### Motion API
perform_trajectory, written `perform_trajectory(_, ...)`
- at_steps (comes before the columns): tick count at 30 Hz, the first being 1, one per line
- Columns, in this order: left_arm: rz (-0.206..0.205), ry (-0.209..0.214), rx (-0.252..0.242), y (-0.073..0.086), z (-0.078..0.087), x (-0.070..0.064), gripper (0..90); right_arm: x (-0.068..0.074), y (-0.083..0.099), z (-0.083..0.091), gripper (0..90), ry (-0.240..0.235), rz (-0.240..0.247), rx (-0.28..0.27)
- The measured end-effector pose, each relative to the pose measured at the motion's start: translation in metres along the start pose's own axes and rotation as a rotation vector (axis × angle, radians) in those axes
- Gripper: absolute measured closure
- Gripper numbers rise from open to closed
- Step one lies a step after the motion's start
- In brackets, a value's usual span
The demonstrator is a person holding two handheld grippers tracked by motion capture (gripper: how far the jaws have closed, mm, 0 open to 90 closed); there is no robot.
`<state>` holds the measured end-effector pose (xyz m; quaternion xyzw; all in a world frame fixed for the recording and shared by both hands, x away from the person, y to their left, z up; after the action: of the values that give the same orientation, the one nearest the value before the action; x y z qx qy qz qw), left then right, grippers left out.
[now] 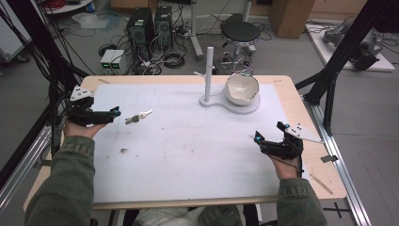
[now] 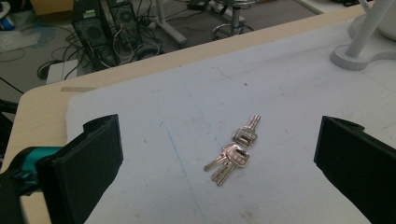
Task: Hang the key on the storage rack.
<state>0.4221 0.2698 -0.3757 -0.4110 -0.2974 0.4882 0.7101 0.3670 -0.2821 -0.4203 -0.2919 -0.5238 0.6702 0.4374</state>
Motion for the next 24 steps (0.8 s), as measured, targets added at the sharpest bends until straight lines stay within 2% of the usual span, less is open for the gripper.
perform_trajectory(6,-0.009,0.028,0.049,-0.007,-0.017,-0.003,1.7,0.0,0.0,0.0,0.6,-0.003,-0.003,-0.002)
perform_trajectory(8,-0.031,0.031,0.076,-0.009,-0.024,-0.004,1.7,0.0,0.0,0.001,0.6,-0.004,-0.004,-0.002)
perform_trajectory(14,-0.048,0.075,0.096,-0.019,-0.04,-0.015,1.7,0.001,0.0,0.001,0.6,-0.006,-0.005,-0.002)
perform_trajectory(17,-0.074,0.092,0.12,-0.023,-0.047,-0.02,1.7,0.001,0.0,0.001,0.6,-0.007,-0.003,-0.002)
perform_trajectory(24,-0.112,0.119,0.169,-0.027,-0.068,-0.026,1.7,0.001,0.0,0.001,0.6,-0.008,-0.008,-0.001)
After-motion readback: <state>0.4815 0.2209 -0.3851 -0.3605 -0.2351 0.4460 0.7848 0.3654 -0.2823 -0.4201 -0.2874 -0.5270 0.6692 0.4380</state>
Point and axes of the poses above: each handheld gripper's, and its own axes: z roughly backward along the jaws, y roughly out of its underside, x roughly to its left, the point moved 6 cm from there along -z, roughly forward along the jaws, and after that the axes turned 1 degree about x, right-handed, at the moved point
